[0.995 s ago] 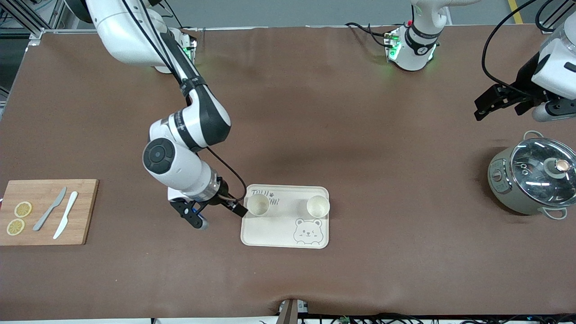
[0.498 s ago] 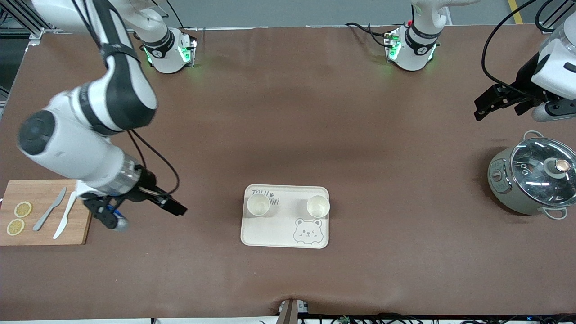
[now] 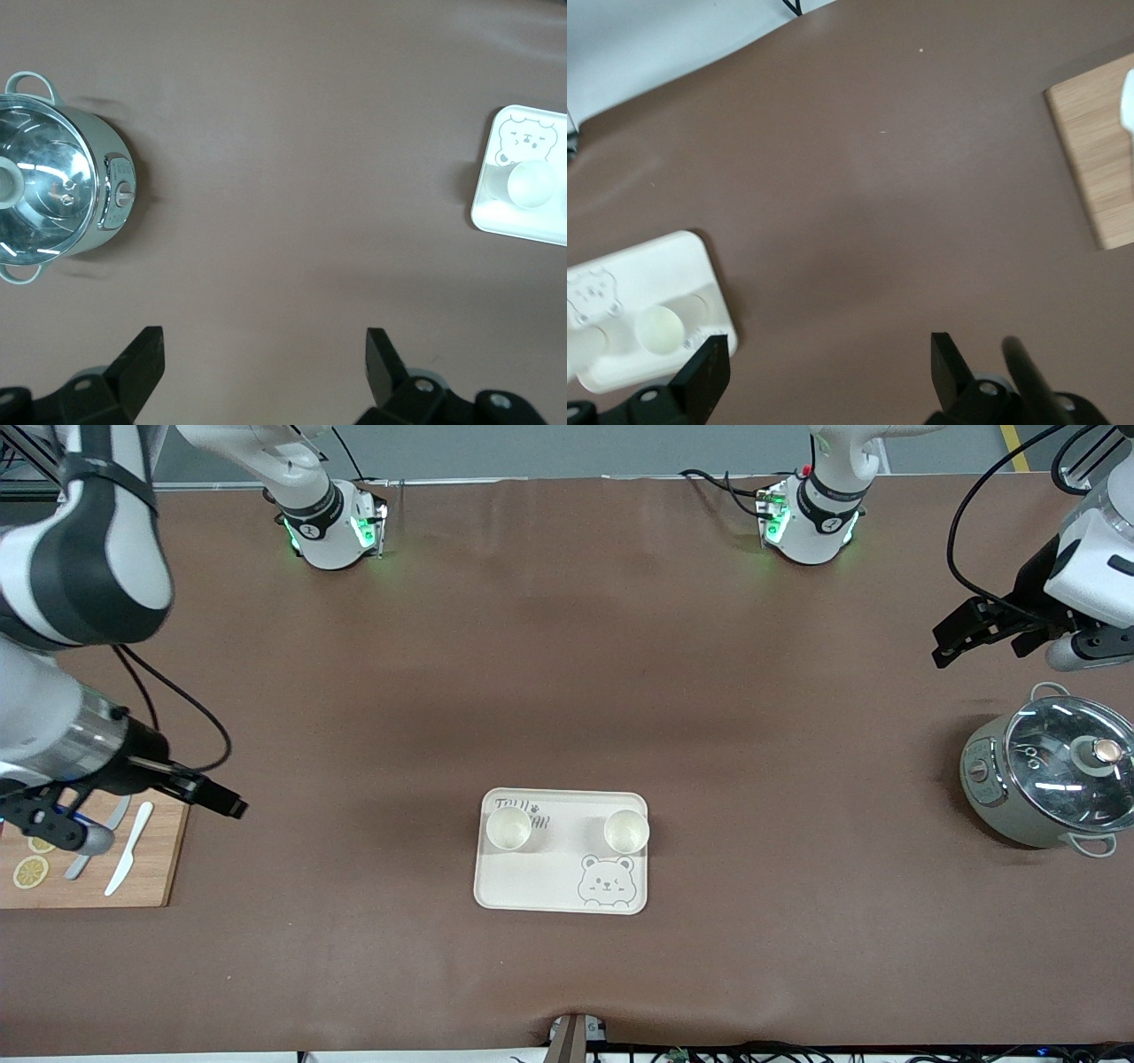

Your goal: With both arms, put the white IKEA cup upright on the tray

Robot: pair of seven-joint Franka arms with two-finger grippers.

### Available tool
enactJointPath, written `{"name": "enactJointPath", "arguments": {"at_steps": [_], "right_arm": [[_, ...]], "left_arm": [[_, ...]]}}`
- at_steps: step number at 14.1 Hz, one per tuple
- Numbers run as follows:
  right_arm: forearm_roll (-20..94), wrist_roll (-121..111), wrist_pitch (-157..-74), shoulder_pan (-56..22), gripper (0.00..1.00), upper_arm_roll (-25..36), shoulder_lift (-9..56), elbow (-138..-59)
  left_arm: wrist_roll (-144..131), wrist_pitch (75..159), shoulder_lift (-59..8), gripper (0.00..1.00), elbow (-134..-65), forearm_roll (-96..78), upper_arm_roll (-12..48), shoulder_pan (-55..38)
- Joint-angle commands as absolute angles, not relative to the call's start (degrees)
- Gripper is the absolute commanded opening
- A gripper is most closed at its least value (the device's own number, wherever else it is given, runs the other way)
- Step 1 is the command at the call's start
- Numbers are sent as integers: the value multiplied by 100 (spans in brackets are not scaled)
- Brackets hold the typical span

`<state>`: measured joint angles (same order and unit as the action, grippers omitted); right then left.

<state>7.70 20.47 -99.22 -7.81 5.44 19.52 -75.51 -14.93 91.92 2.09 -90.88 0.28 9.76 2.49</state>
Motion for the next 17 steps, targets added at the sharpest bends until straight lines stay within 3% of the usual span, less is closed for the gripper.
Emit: {"name": "enactJointPath", "arguments": {"at_steps": [1,4,8,14,17], "right_arm": [[703,848,-9782,-213,100,448,1662,-7717],[301,141,-9599,17,100,448,1381,-7778],[132,-558,-9650,105,100,448,371,-8813],[141,-2083,-9623,325,100,448,-307,-9939],[132,-1420,-9537,387,100,405,-290,-9379]], "left_arm": [[-1529,9272,237,100,-9114,-9,1002,299],[-1529,9272,229,100,-9114,-18,1011,299],[-1503,9246,237,100,-9114,-9,1011,299],[-1494,9272,194,100,-9097,-17,1011,281],[-1468,9272,193,100,-9105,-18,1011,272]]}}
